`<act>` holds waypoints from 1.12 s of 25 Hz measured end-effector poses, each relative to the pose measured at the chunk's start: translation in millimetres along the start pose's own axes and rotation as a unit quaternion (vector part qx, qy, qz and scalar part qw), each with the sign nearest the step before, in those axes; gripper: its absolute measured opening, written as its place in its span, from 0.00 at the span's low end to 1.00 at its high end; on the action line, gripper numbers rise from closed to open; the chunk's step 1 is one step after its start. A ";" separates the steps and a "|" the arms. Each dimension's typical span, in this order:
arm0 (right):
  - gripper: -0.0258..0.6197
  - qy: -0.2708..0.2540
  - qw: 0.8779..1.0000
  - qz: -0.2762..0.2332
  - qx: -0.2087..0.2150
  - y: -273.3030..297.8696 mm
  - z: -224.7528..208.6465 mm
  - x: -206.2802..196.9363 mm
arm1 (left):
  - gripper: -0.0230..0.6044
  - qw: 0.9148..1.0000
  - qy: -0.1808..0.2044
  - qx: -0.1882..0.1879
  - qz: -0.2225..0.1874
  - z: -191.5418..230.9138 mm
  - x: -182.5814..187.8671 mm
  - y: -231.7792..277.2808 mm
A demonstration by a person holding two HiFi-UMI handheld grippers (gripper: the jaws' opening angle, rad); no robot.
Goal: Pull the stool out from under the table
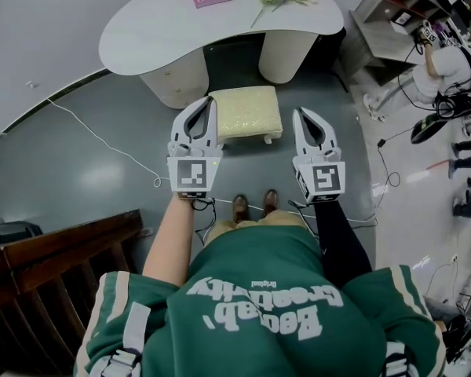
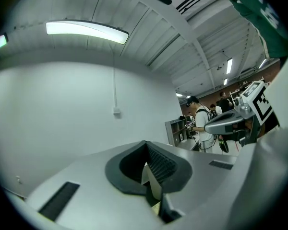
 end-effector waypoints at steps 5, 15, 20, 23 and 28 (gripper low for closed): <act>0.05 0.004 1.000 0.016 0.006 4.6 0.4 1.2 | 0.06 1.000 0.006 -0.001 0.000 1.7 0.8 4.1; 0.05 0.011 1.000 0.008 0.004 5.7 -3.0 -2.4 | 0.06 1.000 0.015 -0.003 0.006 -3.1 -4.7 7.8; 0.05 0.014 1.000 0.006 -0.002 1.5 -2.8 2.6 | 0.06 1.000 0.011 -0.007 0.014 -5.1 -0.7 4.8; 0.05 0.015 1.000 0.004 -0.003 -0.5 -1.1 7.5 | 0.06 1.000 0.019 -0.003 0.015 -4.6 -2.0 2.6; 0.05 0.006 1.000 -0.007 0.004 -4.0 -3.1 3.1 | 0.06 1.000 0.009 0.002 0.014 -5.3 -1.5 0.5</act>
Point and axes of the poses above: the fingertips, and each gripper's own axes: y forward along the fingers, z to its left, x out of its top, the point moved 4 cm from there along -y, backward along the fingers, and after that the axes turned 10 degrees about y, right-handed, at the moved point
